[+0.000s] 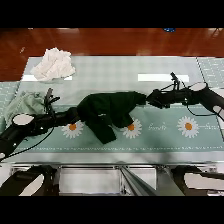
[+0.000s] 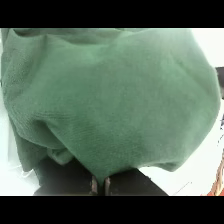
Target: Fold the shirts.
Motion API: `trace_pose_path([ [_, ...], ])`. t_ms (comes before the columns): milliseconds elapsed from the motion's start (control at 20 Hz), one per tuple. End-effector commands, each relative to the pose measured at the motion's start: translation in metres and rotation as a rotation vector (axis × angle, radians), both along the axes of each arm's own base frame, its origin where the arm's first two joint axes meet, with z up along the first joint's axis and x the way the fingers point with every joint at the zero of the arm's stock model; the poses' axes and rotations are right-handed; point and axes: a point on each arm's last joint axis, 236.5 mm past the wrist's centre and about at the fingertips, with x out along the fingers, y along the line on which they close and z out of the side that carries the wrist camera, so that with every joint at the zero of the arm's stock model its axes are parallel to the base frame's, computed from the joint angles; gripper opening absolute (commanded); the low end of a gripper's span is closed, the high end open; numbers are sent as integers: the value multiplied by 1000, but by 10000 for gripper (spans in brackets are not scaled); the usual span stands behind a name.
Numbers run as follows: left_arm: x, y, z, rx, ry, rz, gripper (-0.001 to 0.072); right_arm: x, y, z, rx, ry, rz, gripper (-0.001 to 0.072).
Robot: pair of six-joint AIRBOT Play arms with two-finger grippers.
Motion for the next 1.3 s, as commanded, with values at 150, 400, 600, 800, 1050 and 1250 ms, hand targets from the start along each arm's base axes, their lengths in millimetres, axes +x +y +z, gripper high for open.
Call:
trace_pose_path([
  [150, -1, 0, 0, 0, -1, -13, 24, 26, 28, -13, 52, 72, 46, 409],
  [400, -2, 0, 0, -1, -1, -12, 25, 46, 46, -21, 48, 69, 67, 408],
  [600, -2, 0, 0, 0, -1, -13, 24, 62, 55, -8, 40, -10, 127, 21],
  [800, 38, 22, 55, 6, -177, 19, 23, 82, 16, 74, -88, -153, 215, 20],
  [1050, 96, 51, 267, 15, -643, 90, 23, 96, -48, 305, -400, -685, 122, 20],
  [1250, 74, 53, 374, 121, -816, 51, 23, 23, -53, 468, -493, -1047, 50, 20],
])
